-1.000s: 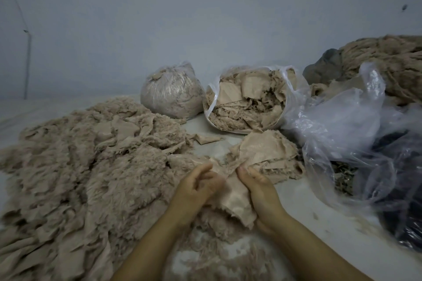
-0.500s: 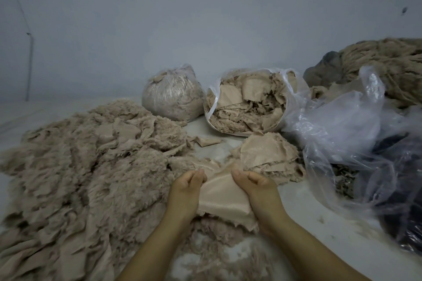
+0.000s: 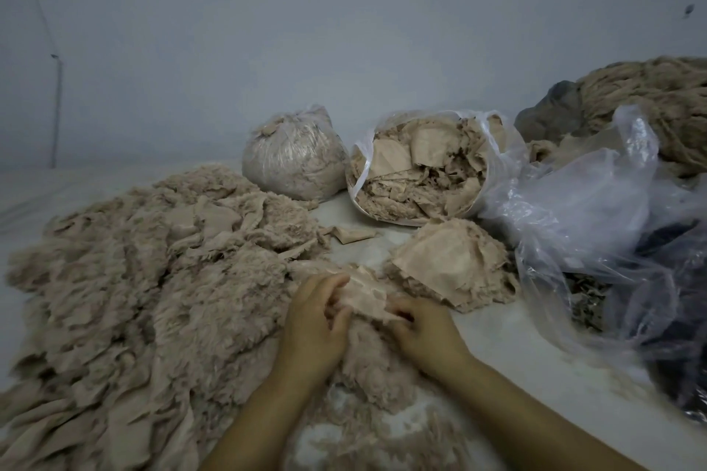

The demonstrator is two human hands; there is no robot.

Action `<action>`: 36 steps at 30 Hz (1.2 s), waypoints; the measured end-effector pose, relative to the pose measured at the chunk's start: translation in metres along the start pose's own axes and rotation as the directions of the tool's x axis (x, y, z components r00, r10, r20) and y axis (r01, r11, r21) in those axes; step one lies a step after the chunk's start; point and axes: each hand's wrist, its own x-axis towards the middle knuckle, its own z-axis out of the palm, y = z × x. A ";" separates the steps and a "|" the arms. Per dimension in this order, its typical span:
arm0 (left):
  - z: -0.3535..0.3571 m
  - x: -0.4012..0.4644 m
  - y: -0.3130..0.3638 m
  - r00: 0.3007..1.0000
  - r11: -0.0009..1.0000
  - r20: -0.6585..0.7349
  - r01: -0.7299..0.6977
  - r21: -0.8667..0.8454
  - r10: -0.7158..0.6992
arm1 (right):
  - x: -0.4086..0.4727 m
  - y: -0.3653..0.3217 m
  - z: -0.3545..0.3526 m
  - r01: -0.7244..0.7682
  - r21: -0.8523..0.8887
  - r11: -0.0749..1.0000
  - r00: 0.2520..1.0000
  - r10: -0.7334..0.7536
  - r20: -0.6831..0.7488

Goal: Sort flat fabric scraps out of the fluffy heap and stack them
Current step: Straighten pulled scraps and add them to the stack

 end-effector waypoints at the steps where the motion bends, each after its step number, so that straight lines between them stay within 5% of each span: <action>1: 0.000 -0.001 -0.004 0.999 0.994 0.031 -0.043 0.104 0.040 | -0.001 0.000 -0.002 0.007 0.060 0.998 0.993 0.000 -0.117; 3: -0.002 -0.002 -0.011 0.997 0.981 0.070 -0.030 0.194 0.017 | -0.004 -0.003 -0.007 0.138 0.156 0.978 0.948 -0.085 -0.306; 6: -0.005 0.001 -0.009 1.000 0.994 0.018 0.000 0.106 -0.002 | -0.019 -0.006 -0.004 0.394 0.100 0.914 0.915 -0.379 -0.137; 8: -0.009 0.001 0.000 0.997 0.987 -0.011 0.069 -0.144 -0.071 | -0.027 -0.008 -0.002 0.272 0.256 0.928 0.948 -0.304 0.092; 10: -0.013 0.000 0.010 0.991 0.900 0.073 0.131 -0.416 -0.110 | -0.023 -0.010 -0.003 0.108 0.387 0.916 0.985 -0.151 0.083; 12: -0.013 -0.003 0.021 0.983 0.832 0.166 0.153 -0.533 -0.074 | -0.017 -0.017 -0.005 -0.105 0.585 0.804 0.994 0.069 0.083; 14: -0.010 -0.006 0.028 0.972 0.794 0.227 0.187 -0.579 -0.064 | -0.013 -0.018 -0.004 -0.237 0.742 0.627 0.969 0.101 0.224; 16: -0.009 -0.006 0.031 0.961 0.717 0.266 0.240 -0.654 -0.080 | -0.017 -0.016 -0.005 -0.286 0.762 0.580 0.950 0.065 0.306; 20: -0.012 0.000 0.028 0.927 0.436 0.328 0.376 -0.818 -0.184 | -0.018 -0.011 -0.006 -0.197 0.778 0.596 0.979 0.071 0.193; 24: -0.005 0.001 0.022 0.911 0.513 0.199 0.373 -0.773 -0.362 | -0.017 -0.009 -0.005 -0.114 0.691 0.714 0.987 0.005 0.158; 27: -0.006 0.006 0.021 0.873 0.364 0.188 0.372 -0.854 -0.450 | -0.015 -0.009 -0.008 -0.040 0.609 0.792 0.992 -0.044 0.122; 30: -0.011 0.012 0.016 0.845 0.157 0.201 0.315 -0.936 -0.495 | -0.014 -0.008 -0.010 -0.052 0.671 0.740 0.995 -0.019 0.098; 36: -0.012 0.015 0.017 0.843 0.117 0.229 0.322 -0.939 -0.487 | -0.014 -0.007 -0.004 -0.057 0.743 0.667 0.998 0.059 0.024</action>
